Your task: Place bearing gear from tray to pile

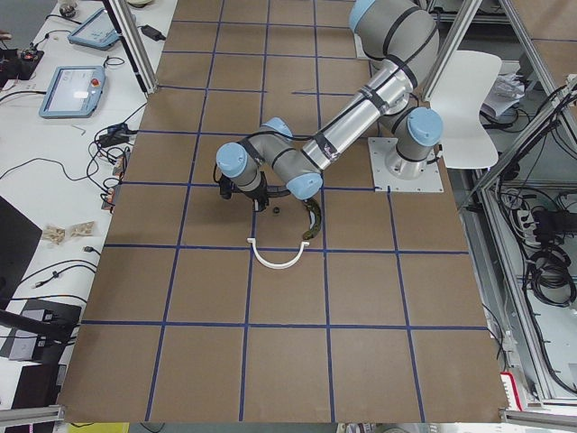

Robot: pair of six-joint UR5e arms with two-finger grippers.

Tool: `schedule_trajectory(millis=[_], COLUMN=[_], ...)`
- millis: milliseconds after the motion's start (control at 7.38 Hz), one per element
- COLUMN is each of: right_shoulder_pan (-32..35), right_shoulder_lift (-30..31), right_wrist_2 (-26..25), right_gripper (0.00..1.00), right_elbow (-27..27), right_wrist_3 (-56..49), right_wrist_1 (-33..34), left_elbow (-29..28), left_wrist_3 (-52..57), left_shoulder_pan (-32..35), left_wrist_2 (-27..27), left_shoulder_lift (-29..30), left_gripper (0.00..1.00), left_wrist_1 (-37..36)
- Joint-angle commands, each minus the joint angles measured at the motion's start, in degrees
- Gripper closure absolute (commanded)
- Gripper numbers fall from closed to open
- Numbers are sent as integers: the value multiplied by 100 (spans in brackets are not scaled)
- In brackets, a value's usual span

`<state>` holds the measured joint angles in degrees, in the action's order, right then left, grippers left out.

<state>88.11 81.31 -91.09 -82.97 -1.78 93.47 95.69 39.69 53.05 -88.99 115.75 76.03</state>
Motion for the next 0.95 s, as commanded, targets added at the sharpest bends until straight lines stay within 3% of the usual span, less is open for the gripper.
schedule_trajectory(millis=[0, 813], right_shoulder_pan=[4, 4], right_shoulder_lift=[-1, 16], right_wrist_2=[3, 3], right_gripper=[0, 0], right_elbow=[0, 114], right_wrist_3=[19, 45], right_wrist_1=[-4, -100], left_elbow=[11, 388], left_wrist_3=[240, 267], left_shoulder_pan=[-171, -330], left_wrist_2=[-240, -251], left_shoulder_lift=[123, 176], left_gripper=[100, 100], left_wrist_1=[-88, -369])
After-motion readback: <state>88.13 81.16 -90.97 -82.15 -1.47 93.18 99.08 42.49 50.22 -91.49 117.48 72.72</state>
